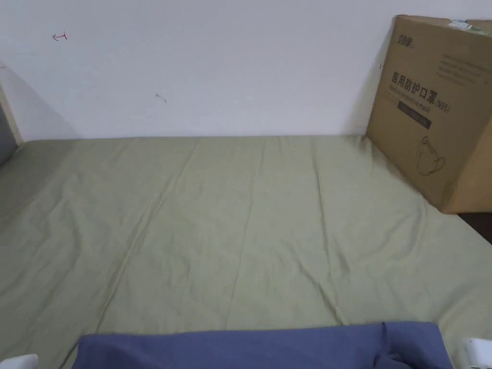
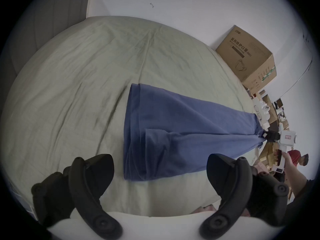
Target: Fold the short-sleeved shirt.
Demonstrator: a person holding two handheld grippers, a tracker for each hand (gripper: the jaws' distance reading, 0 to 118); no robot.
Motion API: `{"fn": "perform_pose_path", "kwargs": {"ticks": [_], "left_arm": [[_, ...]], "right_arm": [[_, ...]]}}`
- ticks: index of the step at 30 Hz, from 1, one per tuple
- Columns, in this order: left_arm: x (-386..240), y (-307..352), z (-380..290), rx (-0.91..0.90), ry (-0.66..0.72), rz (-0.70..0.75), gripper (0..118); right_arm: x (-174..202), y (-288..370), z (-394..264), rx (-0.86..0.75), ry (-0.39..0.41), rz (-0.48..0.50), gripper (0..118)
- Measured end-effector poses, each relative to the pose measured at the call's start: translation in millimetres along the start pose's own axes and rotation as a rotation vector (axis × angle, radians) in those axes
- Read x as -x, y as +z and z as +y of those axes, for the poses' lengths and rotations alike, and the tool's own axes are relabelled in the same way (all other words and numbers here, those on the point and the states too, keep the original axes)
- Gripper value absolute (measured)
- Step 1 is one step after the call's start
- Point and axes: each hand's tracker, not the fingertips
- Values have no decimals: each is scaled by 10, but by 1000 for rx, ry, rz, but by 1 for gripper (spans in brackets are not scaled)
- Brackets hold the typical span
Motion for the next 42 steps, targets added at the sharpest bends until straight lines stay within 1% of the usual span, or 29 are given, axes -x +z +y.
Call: {"fn": "perform_pose_path", "kwargs": {"ticks": [2, 5, 7, 9, 10, 12, 14, 15, 16, 17, 18, 19, 20, 21, 22, 23, 24, 25, 26, 27, 29, 32, 35, 37, 39, 41, 42], "left_arm": [[-29, 144, 33, -40, 24, 3, 108], [-157, 509, 98, -164, 117, -98, 108], [-347, 802, 154, -296, 119, -151, 108], [-611, 1097, 211, -415, 76, -169, 108], [-772, 1226, 217, -481, 38, -151, 108], [-1103, 1459, 154, -676, -74, -65, 108], [-1427, 1590, 30, -841, -165, 56, 109], [-1567, 1632, -47, -919, -205, 100, 109], [-1602, 1628, -113, -969, -228, 100, 109], [-1635, 1591, -199, -1017, -249, 114, 109], [-1725, 1576, -252, -1039, -260, 149, 107], [-1790, 1560, -294, -1039, -263, 150, 97], [-1795, 1538, -353, -1043, -275, 131, 60], [-1841, 1508, -382, -1039, -280, 137, 18], [-1896, 1468, -375, -1025, -289, 165, 0], [-1930, 1433, -376, -1006, -286, 164, 0], [-1920, 1462, -384, -983, -291, 153, 0], [-1907, 1459, -365, -946, -288, 103, 0], [-1916, 1453, -354, -933, -279, 103, 0], [-1921, 1459, -347, -934, -273, 136, 0], [-1907, 1397, -352, -934, -253, 141, 0], [-1870, 1408, -324, -937, -229, 163, 0], [-1729, 1525, -138, -905, -229, 168, 0], [-1464, 1587, 76, -815, -196, 74, 0], [-1060, 1589, 355, -651, -96, -70, 0], [-548, 1455, 599, -455, 78, -257, 0], [-292, 1342, 676, -370, 185, -355, 0]], "right_arm": [[81, 196, 20, -38, 3, 16, 90], [242, 543, 95, -145, 39, 62, 90], [378, 800, 150, -228, 61, 103, 90], [566, 1096, 178, -337, 77, 128, 90], [636, 1218, 173, -401, 79, 147, 90], [772, 1427, 102, -555, 79, 170, 90], [890, 1601, -58, -771, 91, 174, 90], [946, 1670, -177, -878, 105, 169, 90], [998, 1712, -278, -959, 105, 140, 90], [1067, 1752, -402, -1049, 103, 77, 89], [1138, 1774, -474, -1087, 110, -8, 88], [1189, 1801, -492, -1072, 112, -60, 85], [1229, 1832, -514, -1062, 119, -89, 62], [1196, 1840, -429, -1026, 136, -39, 23], [1223, 1844, -394, -979, 141, 24, 0], [1246, 1870, -379, -947, 141, -3, 0], [1246, 1902, -371, -968, 127, -2, 0], [1128, 1877, -385, -956, 112, 36, 0], [1127, 1888, -393, -963, 100, 21, 0], [1137, 1903, -399, -972, 82, -16, 0], [1090, 1900, -393, -968, 72, 2, 0], [1081, 1911, -372, -951, 44, -2, 0], [1070, 1897, -333, -926, 38, 4, 0], [1060, 1896, -307, -904, 42, 27, 0], [1090, 1888, -299, -883, 58, 34, 0], [1132, 1826, -272, -842, 76, 54, 0], [1163, 1785, -264, -820, 85, 60, 0]]}}
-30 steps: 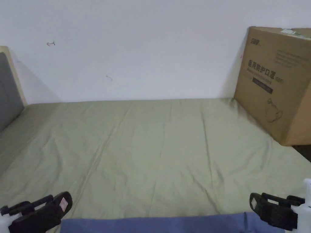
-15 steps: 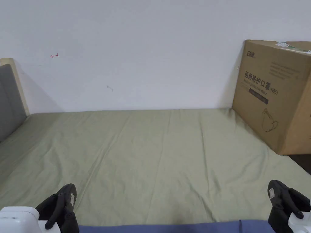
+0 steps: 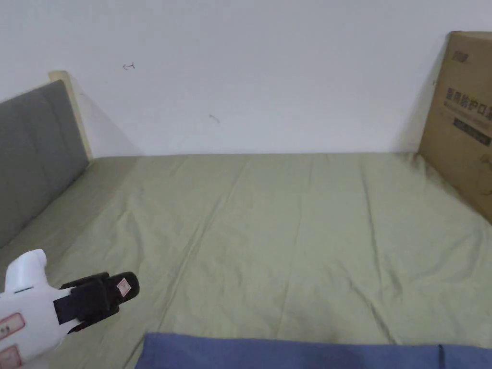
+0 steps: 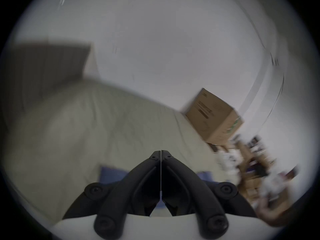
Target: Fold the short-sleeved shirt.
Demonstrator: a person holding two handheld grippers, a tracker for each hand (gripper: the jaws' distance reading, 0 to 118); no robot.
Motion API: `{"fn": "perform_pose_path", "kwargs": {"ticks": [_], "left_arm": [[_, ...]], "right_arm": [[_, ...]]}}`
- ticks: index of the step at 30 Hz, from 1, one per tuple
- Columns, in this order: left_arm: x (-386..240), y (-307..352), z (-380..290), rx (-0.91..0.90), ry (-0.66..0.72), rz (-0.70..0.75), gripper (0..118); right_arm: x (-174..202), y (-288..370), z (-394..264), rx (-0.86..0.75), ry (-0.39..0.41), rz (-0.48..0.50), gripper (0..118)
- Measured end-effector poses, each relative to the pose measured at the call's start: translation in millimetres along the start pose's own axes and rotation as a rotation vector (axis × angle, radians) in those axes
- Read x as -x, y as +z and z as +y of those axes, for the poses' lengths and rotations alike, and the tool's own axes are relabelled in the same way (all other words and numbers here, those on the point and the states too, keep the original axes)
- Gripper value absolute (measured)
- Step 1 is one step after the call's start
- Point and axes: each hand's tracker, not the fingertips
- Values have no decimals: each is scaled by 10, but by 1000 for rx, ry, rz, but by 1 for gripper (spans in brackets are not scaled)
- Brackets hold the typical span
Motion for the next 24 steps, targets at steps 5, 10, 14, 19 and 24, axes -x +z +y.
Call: {"fn": "perform_pose_path", "kwargs": {"ticks": [5, 10, 14, 19, 24], "left_arm": [[1166, -359, -15, 231, 376, -36, 94], [1685, -693, -379, 326, 447, -44, 118], [2012, -989, -626, 407, 514, -123, 118], [2344, -1268, -828, 351, 735, -433, 118], [2242, -1563, -944, 411, 535, -385, 105]], "right_arm": [[225, -232, -132, 116, 24, 51, 0], [405, -388, -160, 170, 40, 74, 0], [485, -483, -140, 212, 53, 83, 0], [551, -584, -155, 244, 87, 79, 0], [619, -734, -223, 310, 64, 100, 0]]}}
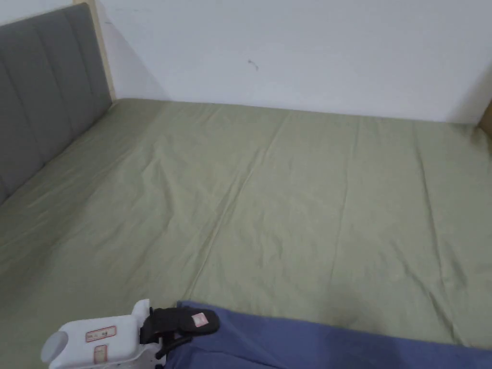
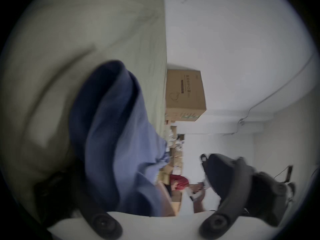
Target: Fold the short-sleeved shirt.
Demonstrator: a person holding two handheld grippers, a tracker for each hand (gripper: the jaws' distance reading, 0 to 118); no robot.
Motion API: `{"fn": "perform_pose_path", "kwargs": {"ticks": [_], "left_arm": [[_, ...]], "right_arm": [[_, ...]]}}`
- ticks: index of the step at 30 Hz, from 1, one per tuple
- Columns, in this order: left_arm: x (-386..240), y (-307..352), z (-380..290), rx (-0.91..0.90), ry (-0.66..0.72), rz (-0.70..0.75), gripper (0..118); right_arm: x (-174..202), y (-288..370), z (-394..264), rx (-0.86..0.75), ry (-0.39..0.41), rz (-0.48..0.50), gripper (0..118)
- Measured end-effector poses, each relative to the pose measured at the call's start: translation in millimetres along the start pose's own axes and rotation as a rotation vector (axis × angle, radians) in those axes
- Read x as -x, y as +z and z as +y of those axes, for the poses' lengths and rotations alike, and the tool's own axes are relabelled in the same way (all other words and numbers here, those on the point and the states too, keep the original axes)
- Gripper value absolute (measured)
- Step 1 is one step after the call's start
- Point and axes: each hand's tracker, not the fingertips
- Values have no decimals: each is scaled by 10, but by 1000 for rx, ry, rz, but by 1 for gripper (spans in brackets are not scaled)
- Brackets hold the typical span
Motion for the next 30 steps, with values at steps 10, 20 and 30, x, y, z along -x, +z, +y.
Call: {"fn": "perform_pose_path", "kwargs": {"ticks": [10, 20, 30], "left_arm": [[-669, 42, -288, -81, -230, 534, 3], [-1648, 267, -841, -221, -390, 788, 3], [-1843, -1732, -1025, 120, -495, 614, 64]], "right_arm": [[34, -13, 4, 34, 4, 49, 0], [-127, 197, -232, 23, -25, 109, 0], [-446, 453, -391, 38, -99, 88, 0]]}}
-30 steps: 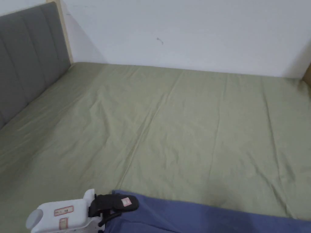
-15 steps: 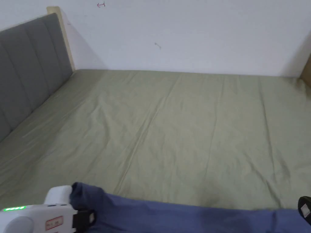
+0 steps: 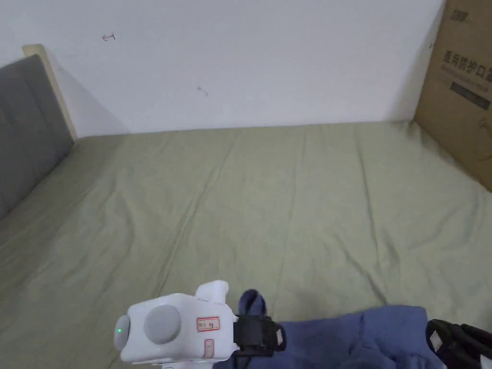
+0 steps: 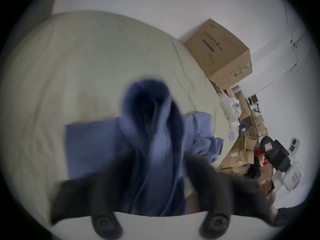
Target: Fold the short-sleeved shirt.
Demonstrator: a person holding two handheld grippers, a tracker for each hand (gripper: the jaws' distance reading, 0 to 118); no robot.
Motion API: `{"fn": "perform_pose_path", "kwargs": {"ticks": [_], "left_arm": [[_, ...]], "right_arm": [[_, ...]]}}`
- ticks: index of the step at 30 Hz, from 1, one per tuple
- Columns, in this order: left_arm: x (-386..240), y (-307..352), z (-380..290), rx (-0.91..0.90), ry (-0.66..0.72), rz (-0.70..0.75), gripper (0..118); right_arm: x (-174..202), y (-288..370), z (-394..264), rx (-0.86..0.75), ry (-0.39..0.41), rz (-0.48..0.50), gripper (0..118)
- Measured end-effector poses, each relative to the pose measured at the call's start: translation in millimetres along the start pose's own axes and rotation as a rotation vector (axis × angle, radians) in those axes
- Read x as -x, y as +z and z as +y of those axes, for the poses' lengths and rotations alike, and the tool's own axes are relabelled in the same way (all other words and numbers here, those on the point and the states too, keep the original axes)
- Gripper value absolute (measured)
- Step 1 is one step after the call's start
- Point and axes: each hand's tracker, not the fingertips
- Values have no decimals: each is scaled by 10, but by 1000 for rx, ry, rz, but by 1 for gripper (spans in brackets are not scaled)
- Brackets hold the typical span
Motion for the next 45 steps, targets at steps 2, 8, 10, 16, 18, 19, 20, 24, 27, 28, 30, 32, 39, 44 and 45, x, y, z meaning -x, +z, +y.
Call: {"fn": "perform_pose_path", "kwargs": {"ticks": [2, 8, 10, 16, 18, 19, 20, 24, 27, 28, 30, 32, 39, 44, 45], "left_arm": [[-5, 17, -38, -48, 23, -1, 118], [204, 598, -91, -150, 139, 37, 113], [268, 694, -164, -195, 148, 59, 103], [72, 252, -187, -105, 35, 99, 1], [-50, -50, -200, -56, -8, 114, 1], [-103, -185, -201, -43, -39, 109, 1], [-192, -334, -185, -16, -64, 98, 1], [-388, -888, -243, 120, -106, 113, 1], [-453, -969, -264, 106, -131, 161, 1], [-464, -911, -240, 92, -114, 114, 1], [-438, -785, -229, 112, -41, -72, 1], [-383, -596, -220, 130, 65, -305, 1], [275, 633, -156, -127, 60, -284, 2], [1242, 1111, -285, -178, 196, -284, 115], [1434, 1180, -286, -173, 258, -300, 118]], "right_arm": [[-68, 35, -9, -1, -12, -11, 0], [-286, 32, -11, -10, -80, -26, 0], [-311, 15, 0, -15, -92, -25, 0], [-353, -15, -12, -10, -104, -21, 0], [-347, -9, -30, -1, -96, -22, 0], [-345, -17, -49, 2, -83, -28, 0], [-342, -29, -65, 8, -64, -36, 0], [-344, -60, -100, 29, -50, -37, 0], [-313, -89, -111, 38, -41, -40, 0], [-296, -90, -112, 39, -39, -35, 0], [-262, -97, -112, 42, -35, -21, 0], [-220, -113, -102, 46, -25, -9, 0], [-148, -103, -8, 31, -12, 11, 0], [-30, -63, 61, 24, -68, 46, 0], [13, -65, 78, 26, -59, 43, 0]]}}
